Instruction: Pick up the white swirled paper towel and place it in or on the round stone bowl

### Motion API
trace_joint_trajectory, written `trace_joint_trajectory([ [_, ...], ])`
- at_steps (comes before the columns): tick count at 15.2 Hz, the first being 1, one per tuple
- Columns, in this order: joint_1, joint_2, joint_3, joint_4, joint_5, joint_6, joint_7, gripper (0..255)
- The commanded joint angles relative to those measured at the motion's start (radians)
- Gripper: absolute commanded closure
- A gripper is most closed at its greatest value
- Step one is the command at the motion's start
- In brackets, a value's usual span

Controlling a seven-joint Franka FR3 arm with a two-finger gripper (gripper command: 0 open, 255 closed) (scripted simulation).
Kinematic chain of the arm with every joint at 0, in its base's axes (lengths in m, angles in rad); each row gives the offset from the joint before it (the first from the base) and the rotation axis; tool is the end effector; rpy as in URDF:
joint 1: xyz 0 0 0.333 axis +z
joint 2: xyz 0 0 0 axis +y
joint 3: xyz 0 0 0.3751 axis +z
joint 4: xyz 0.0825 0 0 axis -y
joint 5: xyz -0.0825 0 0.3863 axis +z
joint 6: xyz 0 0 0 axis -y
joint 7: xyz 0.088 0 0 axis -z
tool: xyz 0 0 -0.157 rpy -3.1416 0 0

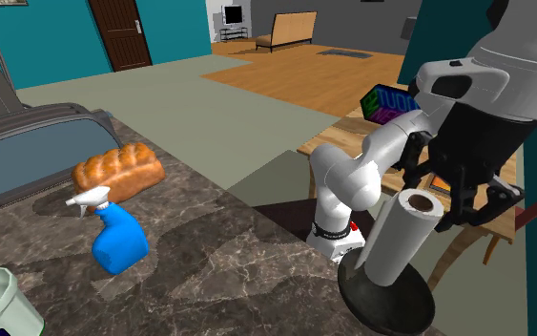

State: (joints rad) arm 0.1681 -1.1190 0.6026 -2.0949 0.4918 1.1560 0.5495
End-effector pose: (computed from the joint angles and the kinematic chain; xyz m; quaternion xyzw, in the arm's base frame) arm -0.0256 0.2930 0.6291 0.9961 0.0734 0.0379 0.0319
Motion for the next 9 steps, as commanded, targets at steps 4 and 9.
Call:
trace_joint_trajectory([
  [4,0.001,-0.002,0.0,-0.003,0.001,0.001,0.0,255],
  [9,0.001,-0.002,0.0,-0.003,0.001,0.001,0.0,0],
])
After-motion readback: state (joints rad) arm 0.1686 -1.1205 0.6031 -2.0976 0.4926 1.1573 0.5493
